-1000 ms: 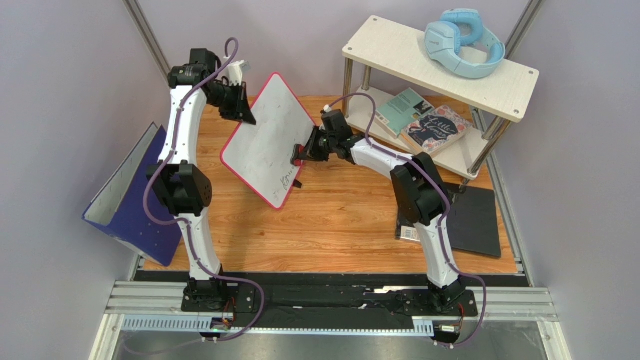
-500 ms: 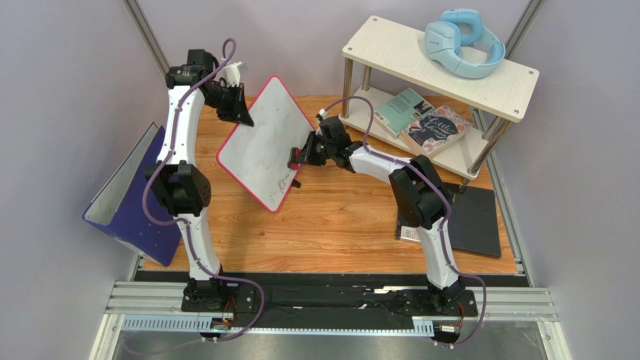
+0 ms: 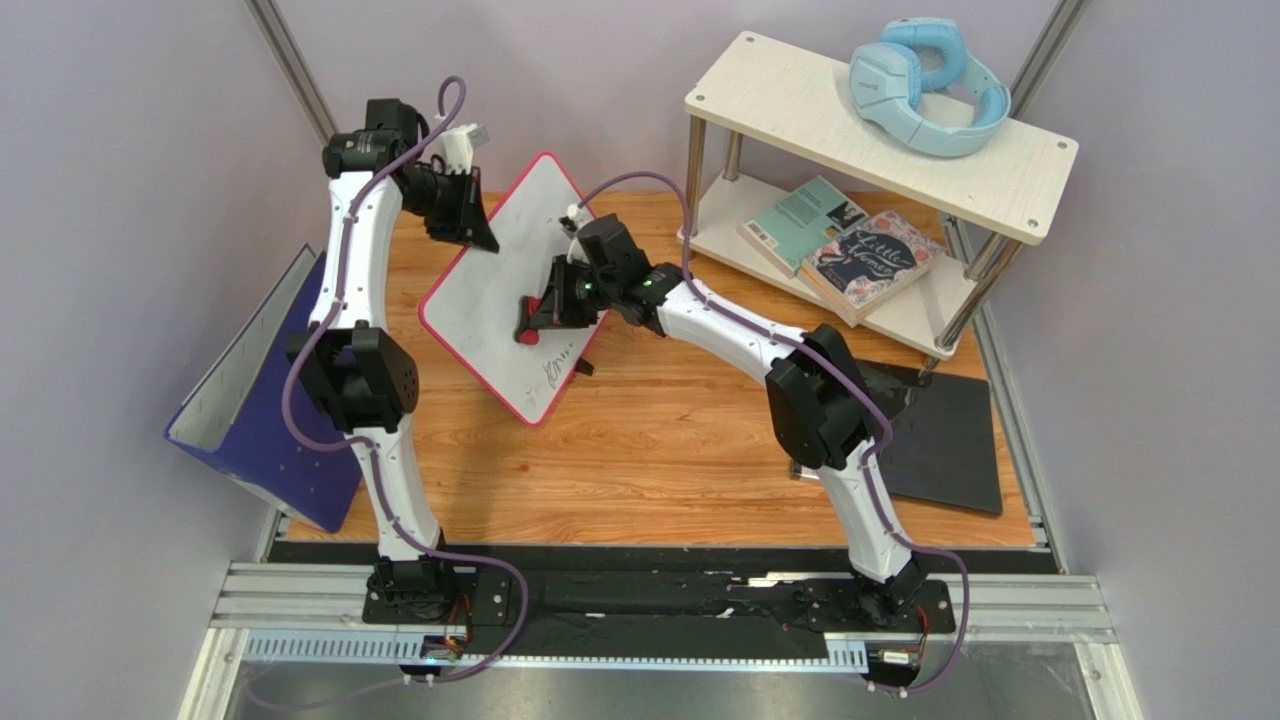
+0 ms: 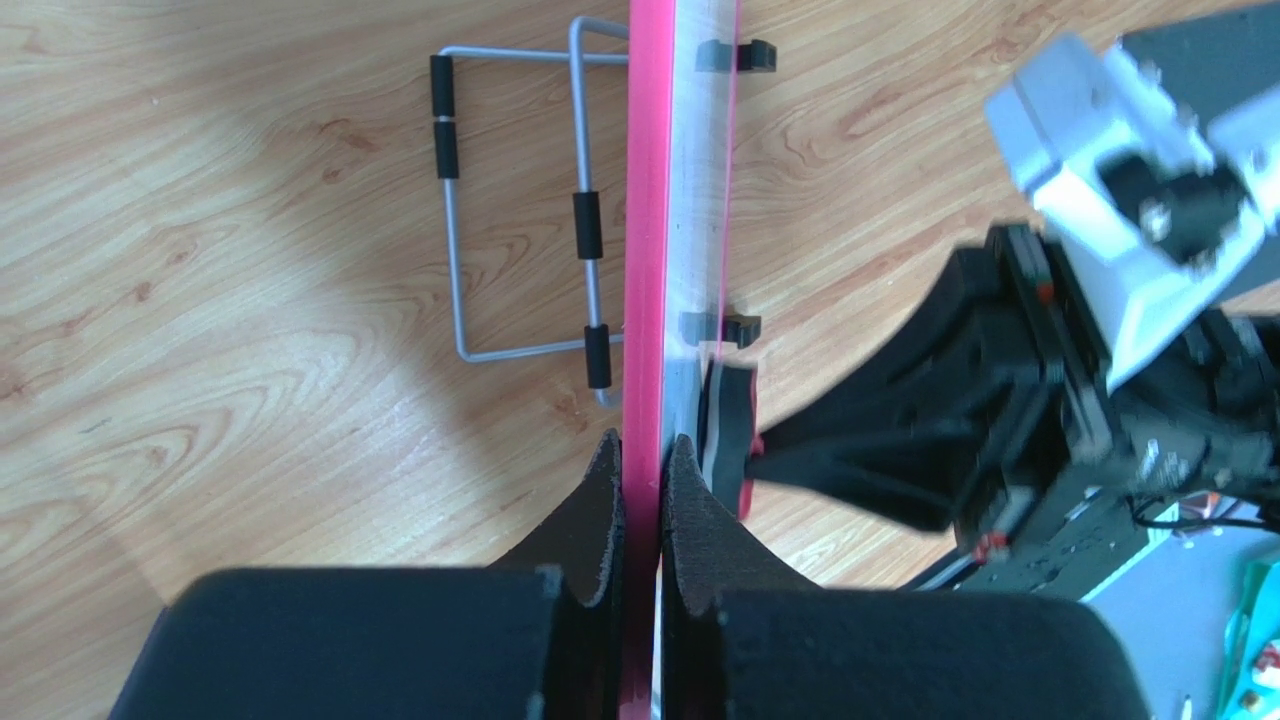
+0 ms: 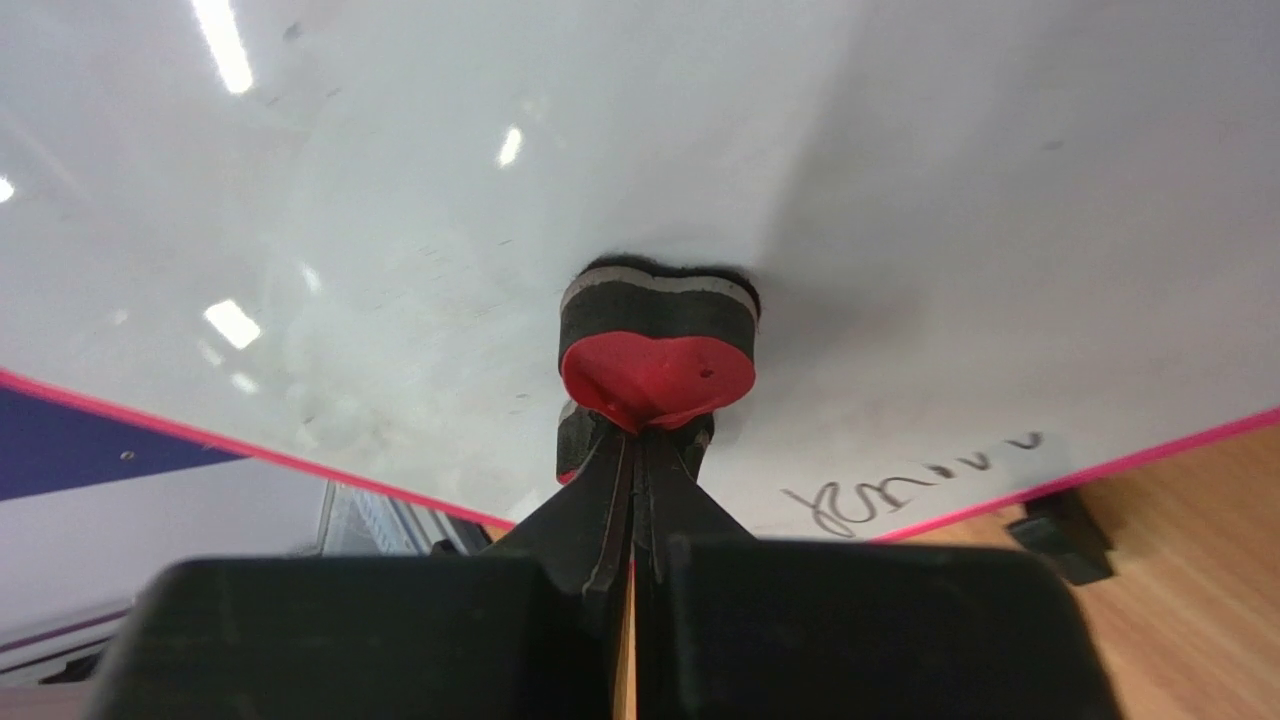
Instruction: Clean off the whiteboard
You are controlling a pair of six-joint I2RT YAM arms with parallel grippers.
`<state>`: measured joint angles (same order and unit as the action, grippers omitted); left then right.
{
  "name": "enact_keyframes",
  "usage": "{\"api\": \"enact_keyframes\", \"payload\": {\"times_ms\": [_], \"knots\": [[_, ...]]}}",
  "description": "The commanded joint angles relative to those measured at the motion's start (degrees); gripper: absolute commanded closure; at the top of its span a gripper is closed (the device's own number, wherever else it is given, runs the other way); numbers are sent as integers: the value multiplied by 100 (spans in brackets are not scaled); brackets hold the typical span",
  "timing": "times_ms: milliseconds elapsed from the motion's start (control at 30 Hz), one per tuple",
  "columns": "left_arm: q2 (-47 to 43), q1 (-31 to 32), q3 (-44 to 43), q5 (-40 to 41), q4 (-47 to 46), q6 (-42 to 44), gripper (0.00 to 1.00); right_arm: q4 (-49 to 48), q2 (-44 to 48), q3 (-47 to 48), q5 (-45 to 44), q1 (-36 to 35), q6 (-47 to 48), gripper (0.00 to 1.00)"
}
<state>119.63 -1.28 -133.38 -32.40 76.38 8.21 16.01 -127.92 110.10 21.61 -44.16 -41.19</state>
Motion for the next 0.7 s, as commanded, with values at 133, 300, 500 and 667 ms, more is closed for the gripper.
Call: {"api": "enact_keyframes", "payload": {"times_ms": [133,300,500,667], "knots": [[-28,260,23,270,17,480,100,-661,-111,398,161,-945,-161,100],[-54,260,31,270,26,480,100,-625,109,354,-323,-612,-91,100],[-63,260,49,270,26,489,100,-766,153,845,-447,170,-292,100],[-54,260,67,243,35,524,100,-1056,118,1197,-394,697,-539,100]]}}
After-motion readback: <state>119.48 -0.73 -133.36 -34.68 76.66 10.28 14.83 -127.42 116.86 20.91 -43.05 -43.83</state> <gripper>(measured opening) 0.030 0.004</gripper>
